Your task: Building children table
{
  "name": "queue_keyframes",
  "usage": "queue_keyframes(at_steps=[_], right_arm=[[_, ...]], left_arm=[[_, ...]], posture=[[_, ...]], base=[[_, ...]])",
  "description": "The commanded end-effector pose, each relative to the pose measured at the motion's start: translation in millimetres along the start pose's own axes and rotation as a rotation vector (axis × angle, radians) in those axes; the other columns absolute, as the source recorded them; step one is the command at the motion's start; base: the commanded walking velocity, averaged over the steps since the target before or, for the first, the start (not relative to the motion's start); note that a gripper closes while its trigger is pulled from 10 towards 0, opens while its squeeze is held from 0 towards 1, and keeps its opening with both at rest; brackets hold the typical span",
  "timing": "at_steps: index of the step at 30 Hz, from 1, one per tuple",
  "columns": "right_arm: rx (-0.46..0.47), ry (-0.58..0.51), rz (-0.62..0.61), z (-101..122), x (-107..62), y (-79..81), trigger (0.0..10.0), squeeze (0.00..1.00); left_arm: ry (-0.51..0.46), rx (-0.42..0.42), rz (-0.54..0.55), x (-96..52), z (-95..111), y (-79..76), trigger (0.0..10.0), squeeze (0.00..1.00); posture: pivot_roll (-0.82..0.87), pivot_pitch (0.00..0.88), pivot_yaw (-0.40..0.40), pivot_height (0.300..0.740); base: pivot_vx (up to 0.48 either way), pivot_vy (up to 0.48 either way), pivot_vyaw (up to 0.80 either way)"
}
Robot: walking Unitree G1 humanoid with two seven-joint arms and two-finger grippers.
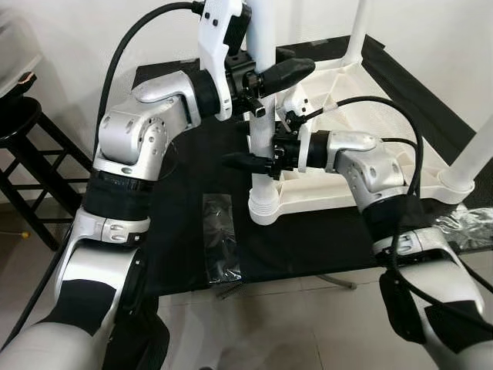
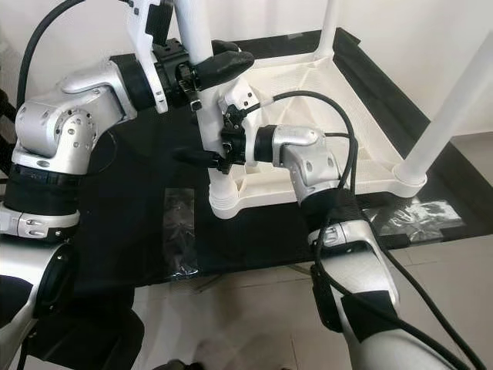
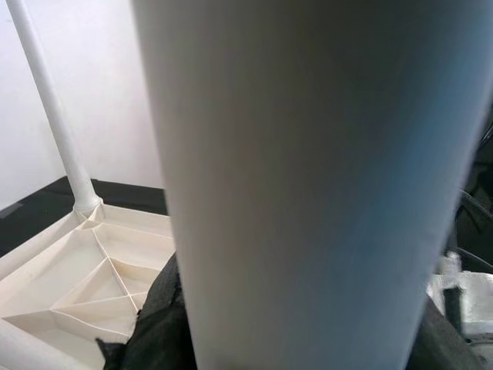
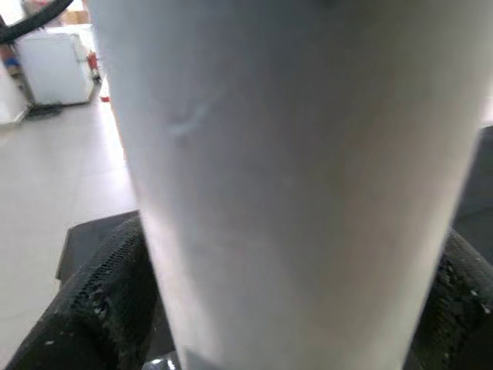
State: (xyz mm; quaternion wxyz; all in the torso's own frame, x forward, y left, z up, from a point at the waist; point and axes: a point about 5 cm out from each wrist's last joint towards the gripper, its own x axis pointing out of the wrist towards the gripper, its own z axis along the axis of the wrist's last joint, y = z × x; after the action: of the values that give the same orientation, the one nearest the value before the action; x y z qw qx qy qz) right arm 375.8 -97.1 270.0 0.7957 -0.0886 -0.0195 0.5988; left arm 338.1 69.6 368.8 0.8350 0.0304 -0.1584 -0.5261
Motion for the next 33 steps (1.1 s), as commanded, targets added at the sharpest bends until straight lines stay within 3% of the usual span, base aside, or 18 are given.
queue_keyframes(at_steps=[1, 10, 18, 19, 29, 30, 31, 32, 33], right_arm=[[0.005, 0.002, 0.059, -2, 5.4, 1.3, 0.0, 0.00], [0.021, 0.001, 0.092, -9, 5.1, 0.1, 0.0, 0.00], [0.033, -0.015, 0.031, -14, 0.6, -4.7, 0.0, 0.00], [0.035, -0.025, 0.015, -14, 1.1, -5.1, 0.0, 0.00], [0.090, -0.031, -0.157, -32, 7.9, 0.9, 0.0, 0.00], [0.148, -0.006, -0.426, -60, 23.7, 23.7, 0.0, 0.00], [0.195, 0.010, -0.660, -75, 24.1, 40.9, 0.0, 0.00], [0.195, 0.010, -0.660, -75, 24.1, 40.9, 0.0, 0.00], [0.230, 0.024, -0.835, -83, 18.7, 52.5, 0.0, 0.00]], left_arm=[[0.065, -0.025, -0.016, 1.3, -15, -3.1, 0.0, 0.00], [0.066, -0.022, -0.020, 1.2, -13, -3.0, 0.0, 0.00], [0.065, 0.006, 0.005, 3.9, -13, -1.3, 0.4, 0.00], [0.059, -0.002, 0.020, 3.8, -14, 0.6, 10.0, 1.00], [0.065, 0.003, 0.114, 2.5, -14, 11.6, 10.0, 1.00], [0.077, -0.001, 0.138, -0.5, -14, 16.6, 10.0, 0.00], [0.086, -0.004, 0.156, -2.6, -14, 20.2, 10.0, 0.00], [0.086, -0.004, 0.156, -2.6, -14, 20.2, 10.0, 0.00], [0.092, -0.005, 0.168, -3.9, -14, 22.6, 10.0, 0.00]], posture=[[-0.01, 0.122, 0.083, 0.740], [-0.01, 0.120, 0.085, 0.740], [-0.02, 0.120, 0.091, 0.740], [-0.03, 0.120, 0.089, 0.740], [-0.04, 0.124, 0.069, 0.740], [-0.06, 0.144, 0.071, 0.740], [-0.06, 0.144, 0.071, 0.740], [-0.06, 0.144, 0.071, 0.740], [-0.06, 0.147, 0.072, 0.740]], base=[[0.000, 0.000, 0.00], [0.000, 0.000, 0.00], [0.000, 0.000, 0.00], [0.000, 0.000, 0.00], [0.000, 0.000, 0.00], [0.000, 0.000, 0.00], [0.000, 0.000, 0.00], [0.000, 0.000, 0.00], [0.000, 0.000, 0.00]])
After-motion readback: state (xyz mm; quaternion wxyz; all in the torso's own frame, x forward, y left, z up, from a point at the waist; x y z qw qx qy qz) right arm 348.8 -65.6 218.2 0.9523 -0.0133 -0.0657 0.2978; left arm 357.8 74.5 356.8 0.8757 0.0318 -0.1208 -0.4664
